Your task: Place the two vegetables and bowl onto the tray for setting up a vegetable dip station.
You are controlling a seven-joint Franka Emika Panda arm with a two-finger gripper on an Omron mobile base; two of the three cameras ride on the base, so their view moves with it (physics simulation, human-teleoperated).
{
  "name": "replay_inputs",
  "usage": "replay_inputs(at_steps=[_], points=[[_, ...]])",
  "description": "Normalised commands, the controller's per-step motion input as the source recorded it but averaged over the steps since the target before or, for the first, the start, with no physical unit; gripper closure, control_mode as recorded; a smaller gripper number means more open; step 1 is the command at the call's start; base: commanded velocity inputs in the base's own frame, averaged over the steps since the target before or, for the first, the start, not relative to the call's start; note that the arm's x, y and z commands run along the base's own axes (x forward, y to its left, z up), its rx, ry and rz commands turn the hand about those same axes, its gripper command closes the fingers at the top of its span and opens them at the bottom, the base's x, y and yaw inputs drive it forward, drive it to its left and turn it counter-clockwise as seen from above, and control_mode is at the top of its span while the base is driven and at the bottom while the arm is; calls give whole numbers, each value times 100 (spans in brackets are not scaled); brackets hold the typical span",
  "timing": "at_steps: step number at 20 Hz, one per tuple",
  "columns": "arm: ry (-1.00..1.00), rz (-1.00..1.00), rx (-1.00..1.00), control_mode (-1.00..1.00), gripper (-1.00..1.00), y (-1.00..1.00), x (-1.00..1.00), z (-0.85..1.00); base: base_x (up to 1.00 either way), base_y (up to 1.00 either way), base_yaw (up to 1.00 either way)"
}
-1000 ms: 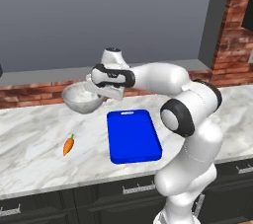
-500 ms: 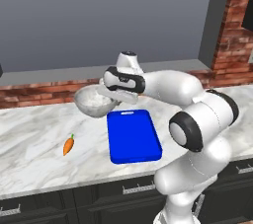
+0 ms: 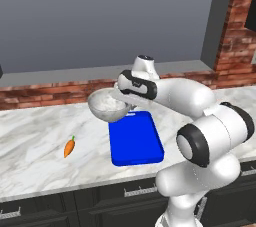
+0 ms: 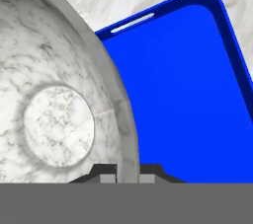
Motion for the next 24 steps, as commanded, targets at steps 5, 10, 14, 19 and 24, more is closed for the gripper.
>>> replay_inputs(at_steps=[5,10,14,19,24], points=[[0,0,0,-100,100,-31,-1,-9,0,0,0],[0,0,0,-100,100,-28,-1,-11,0,0,0],[3,0,0,-100,100,-31,0,-17,0,0,0],[1,0,0,-100,100,-21,7,-19,0,0,0],[0,0,0,-100,100,-5,17,-17,0,0,0]])
